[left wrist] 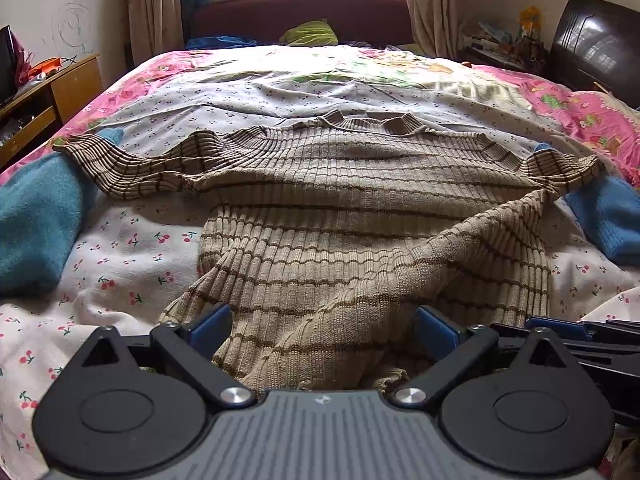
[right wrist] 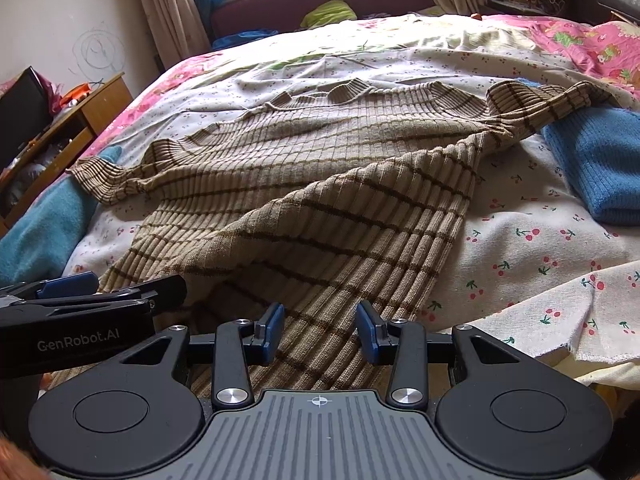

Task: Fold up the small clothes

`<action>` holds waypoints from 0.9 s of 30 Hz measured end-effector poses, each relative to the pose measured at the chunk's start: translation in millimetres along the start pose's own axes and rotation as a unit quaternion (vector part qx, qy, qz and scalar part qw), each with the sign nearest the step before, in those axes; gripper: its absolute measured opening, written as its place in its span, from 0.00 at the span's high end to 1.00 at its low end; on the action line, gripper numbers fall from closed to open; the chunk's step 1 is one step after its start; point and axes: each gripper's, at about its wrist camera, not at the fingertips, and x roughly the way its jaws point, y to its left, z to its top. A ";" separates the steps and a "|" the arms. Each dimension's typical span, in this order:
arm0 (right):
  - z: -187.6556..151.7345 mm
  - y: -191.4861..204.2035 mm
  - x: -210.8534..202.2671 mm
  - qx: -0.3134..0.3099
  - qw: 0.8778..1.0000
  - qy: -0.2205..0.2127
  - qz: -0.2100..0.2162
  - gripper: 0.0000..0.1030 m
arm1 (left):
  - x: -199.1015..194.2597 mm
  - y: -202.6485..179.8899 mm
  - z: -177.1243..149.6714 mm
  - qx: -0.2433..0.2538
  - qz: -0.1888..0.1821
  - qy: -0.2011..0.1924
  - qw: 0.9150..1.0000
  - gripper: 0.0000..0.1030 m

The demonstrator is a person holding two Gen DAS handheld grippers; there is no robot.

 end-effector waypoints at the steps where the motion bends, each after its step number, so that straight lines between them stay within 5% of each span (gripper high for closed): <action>1: 0.1 -0.3 -0.1 0.000 1.000 0.000 0.000 0.62 | -0.2 -0.2 0.2 0.000 -0.001 0.000 1.000 0.00; 27: 47.0 -34.6 -20.1 0.024 0.998 -0.055 -0.015 0.62 | -1.7 -23.4 47.9 0.018 -0.044 -0.051 0.998 0.00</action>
